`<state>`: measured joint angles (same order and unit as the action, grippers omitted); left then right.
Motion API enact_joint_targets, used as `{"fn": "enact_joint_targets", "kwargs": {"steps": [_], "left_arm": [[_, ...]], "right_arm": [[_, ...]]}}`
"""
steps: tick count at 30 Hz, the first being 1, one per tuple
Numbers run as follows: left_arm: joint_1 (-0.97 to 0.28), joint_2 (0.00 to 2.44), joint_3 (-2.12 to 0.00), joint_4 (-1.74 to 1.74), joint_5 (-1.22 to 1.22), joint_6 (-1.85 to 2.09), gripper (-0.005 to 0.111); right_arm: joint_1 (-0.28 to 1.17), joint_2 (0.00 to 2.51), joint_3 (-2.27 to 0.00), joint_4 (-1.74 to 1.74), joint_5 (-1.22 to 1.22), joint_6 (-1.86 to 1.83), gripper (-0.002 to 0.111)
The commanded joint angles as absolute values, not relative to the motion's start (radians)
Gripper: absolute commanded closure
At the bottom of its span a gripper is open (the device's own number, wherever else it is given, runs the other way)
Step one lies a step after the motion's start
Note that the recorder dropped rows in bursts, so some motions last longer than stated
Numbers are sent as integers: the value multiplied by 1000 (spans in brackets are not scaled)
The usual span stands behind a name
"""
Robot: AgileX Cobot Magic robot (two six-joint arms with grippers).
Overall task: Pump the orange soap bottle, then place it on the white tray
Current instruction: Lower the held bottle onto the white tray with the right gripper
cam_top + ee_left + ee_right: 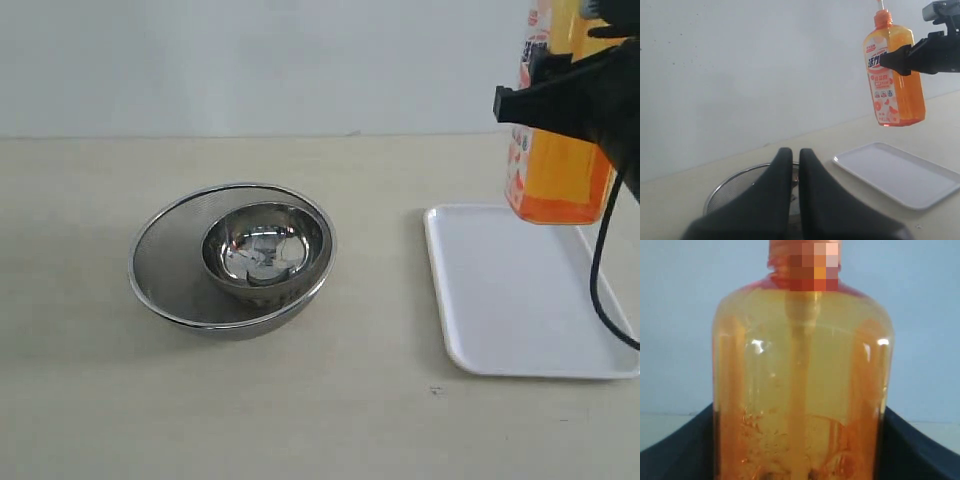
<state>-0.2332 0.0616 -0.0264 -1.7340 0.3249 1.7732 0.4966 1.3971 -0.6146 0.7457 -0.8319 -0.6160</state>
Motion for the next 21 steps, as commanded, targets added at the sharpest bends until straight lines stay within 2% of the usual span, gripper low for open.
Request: {"fn": "enact_joint_targets", "kwargs": {"steps": [1, 13, 21], "left_arm": [[-231, 58, -22, -1744, 332, 1764, 102], [-231, 58, -22, -1744, 332, 1764, 102], [-231, 58, -22, -1744, 332, 1764, 102]], "right_arm": [[487, 1448, -578, 586, -1037, -493, 104], [487, 1645, -533, 546, -1202, -381, 104], [486, 1740, -533, 540, -1221, -367, 104]]}}
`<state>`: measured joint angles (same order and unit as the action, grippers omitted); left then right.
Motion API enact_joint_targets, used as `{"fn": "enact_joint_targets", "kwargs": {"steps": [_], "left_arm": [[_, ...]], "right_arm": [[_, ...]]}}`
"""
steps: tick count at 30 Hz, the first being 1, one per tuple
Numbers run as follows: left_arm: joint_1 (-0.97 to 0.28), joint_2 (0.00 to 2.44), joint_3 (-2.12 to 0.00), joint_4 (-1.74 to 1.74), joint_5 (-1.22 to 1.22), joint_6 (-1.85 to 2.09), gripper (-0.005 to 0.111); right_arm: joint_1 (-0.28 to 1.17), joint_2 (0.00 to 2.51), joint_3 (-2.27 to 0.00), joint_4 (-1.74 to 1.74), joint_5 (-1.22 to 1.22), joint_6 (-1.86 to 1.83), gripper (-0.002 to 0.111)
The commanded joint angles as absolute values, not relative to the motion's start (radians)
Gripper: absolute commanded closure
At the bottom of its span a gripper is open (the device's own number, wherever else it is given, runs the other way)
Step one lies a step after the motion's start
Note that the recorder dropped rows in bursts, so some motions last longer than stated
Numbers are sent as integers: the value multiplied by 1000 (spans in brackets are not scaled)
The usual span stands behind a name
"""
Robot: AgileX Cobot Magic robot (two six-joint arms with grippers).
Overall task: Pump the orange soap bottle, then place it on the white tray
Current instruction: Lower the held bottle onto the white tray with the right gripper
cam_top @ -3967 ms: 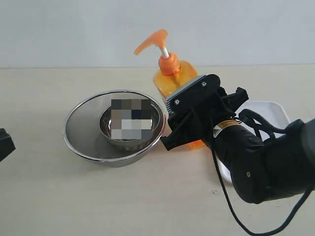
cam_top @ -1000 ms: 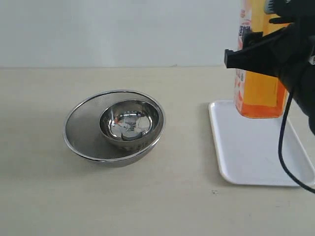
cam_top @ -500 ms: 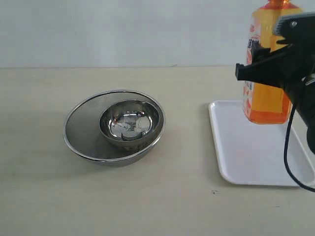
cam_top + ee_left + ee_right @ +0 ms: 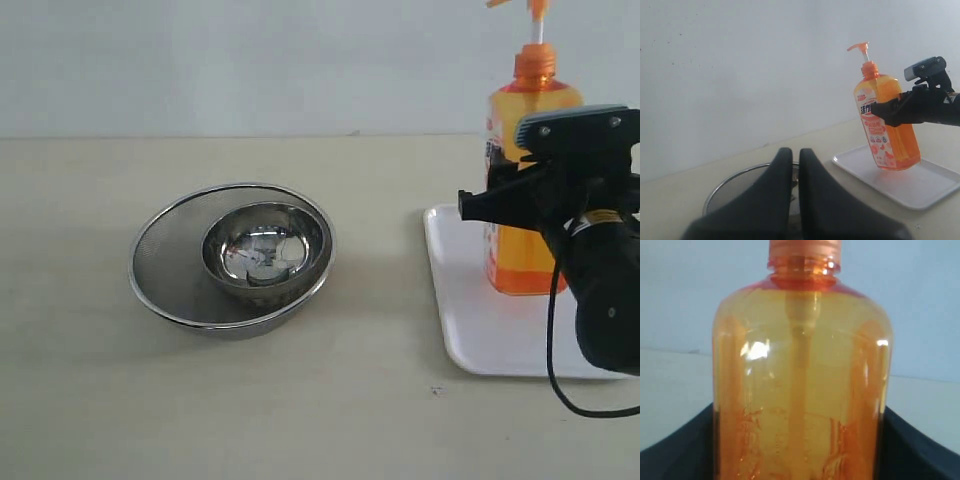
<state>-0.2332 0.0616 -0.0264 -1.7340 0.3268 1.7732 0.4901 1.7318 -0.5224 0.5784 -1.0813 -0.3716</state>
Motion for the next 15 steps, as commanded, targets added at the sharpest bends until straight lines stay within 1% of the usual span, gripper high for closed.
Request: {"fn": "enact_joint_targets", "kwargs": {"steps": [1, 8, 15], "left_arm": [[-231, 58, -22, -1744, 332, 1764, 102], [-231, 58, -22, -1744, 332, 1764, 102], [-231, 58, -22, -1744, 332, 1764, 102]], "right_arm": [[486, 1747, -533, 540, -1221, -367, 104], [427, 1757, -533, 526, -1221, -304, 104], [428, 1757, -531, 459, -1171, -266, 104]]}}
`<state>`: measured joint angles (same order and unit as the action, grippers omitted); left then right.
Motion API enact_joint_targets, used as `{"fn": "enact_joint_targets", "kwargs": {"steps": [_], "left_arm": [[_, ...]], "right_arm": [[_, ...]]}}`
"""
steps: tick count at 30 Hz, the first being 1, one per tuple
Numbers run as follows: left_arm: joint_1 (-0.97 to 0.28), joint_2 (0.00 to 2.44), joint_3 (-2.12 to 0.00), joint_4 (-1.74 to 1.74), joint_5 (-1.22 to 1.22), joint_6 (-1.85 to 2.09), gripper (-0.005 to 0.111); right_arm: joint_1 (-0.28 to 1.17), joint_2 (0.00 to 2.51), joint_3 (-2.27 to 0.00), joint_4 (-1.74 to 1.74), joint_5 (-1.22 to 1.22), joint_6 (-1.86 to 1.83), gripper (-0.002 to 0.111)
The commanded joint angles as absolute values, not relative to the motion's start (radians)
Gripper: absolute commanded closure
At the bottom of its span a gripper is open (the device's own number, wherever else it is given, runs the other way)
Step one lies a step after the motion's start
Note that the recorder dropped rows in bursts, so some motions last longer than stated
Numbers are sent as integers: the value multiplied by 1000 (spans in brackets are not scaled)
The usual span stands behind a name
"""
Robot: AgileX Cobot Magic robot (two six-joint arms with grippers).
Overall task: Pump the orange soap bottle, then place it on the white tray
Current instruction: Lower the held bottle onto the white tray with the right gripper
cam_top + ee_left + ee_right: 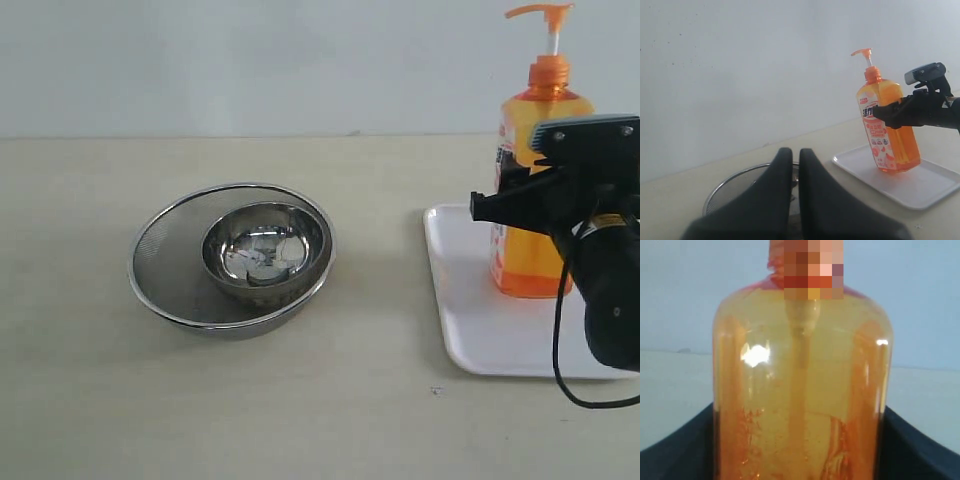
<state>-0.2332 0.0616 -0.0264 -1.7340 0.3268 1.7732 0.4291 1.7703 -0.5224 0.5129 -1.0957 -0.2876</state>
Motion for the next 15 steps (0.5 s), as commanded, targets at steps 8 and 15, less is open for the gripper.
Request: {"fn": "enact_joint_targets", "kwargs": {"steps": [8, 15], "left_arm": [[-231, 58, -22, -1744, 332, 1764, 102], [-231, 58, -22, -1744, 332, 1764, 102]], "right_arm": [[428, 1757, -531, 465, -1070, -275, 104], [428, 1757, -531, 465, -1020, -278, 104]]}}
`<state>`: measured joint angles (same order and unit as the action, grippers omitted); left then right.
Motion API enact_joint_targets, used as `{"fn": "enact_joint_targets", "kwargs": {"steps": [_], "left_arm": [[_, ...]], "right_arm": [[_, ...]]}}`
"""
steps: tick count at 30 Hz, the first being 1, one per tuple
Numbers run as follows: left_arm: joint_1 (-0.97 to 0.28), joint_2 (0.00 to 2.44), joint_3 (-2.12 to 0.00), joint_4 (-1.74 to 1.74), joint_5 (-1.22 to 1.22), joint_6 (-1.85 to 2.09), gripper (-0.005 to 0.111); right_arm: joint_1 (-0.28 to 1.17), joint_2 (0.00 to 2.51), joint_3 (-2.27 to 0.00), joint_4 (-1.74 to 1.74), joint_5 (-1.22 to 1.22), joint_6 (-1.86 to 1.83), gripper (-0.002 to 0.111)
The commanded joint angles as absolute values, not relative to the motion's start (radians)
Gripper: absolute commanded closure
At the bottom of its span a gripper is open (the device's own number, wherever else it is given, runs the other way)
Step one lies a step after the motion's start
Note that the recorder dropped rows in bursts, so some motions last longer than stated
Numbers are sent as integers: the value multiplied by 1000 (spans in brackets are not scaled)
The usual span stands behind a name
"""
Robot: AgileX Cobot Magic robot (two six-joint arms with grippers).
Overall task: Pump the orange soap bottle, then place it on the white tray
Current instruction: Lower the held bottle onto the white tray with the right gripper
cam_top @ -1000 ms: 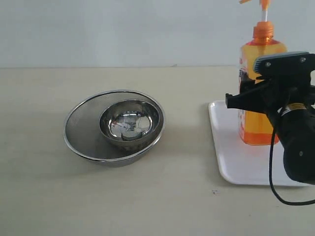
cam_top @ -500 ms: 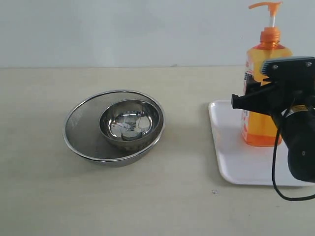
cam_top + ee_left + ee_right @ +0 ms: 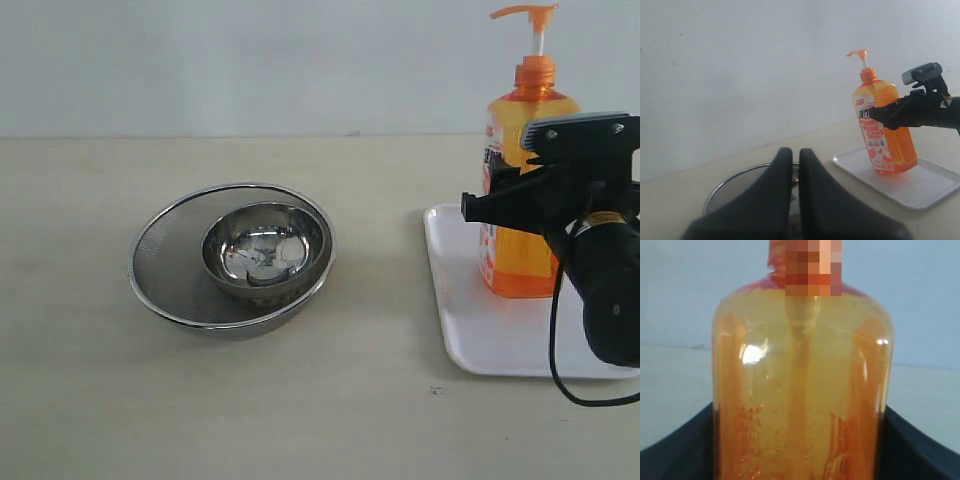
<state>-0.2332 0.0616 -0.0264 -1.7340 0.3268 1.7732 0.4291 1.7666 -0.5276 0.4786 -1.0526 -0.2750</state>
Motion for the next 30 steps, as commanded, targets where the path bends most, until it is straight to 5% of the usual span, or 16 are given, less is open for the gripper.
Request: {"fn": "enact_joint_targets", "kwargs": {"steps": [1, 12, 20, 30], "left_arm": [[-231, 58, -22, -1744, 332, 1764, 102], [-231, 58, -22, -1744, 332, 1764, 102], [-231, 58, -22, -1744, 332, 1764, 102], [-231, 58, -22, -1744, 332, 1764, 102]], "right_arm": [[428, 1757, -531, 465, -1015, -278, 104], [428, 1757, -531, 465, -987, -297, 104], [428, 1757, -531, 461, -974, -295, 59], [428, 1757, -531, 463, -940, -298, 58]]}}
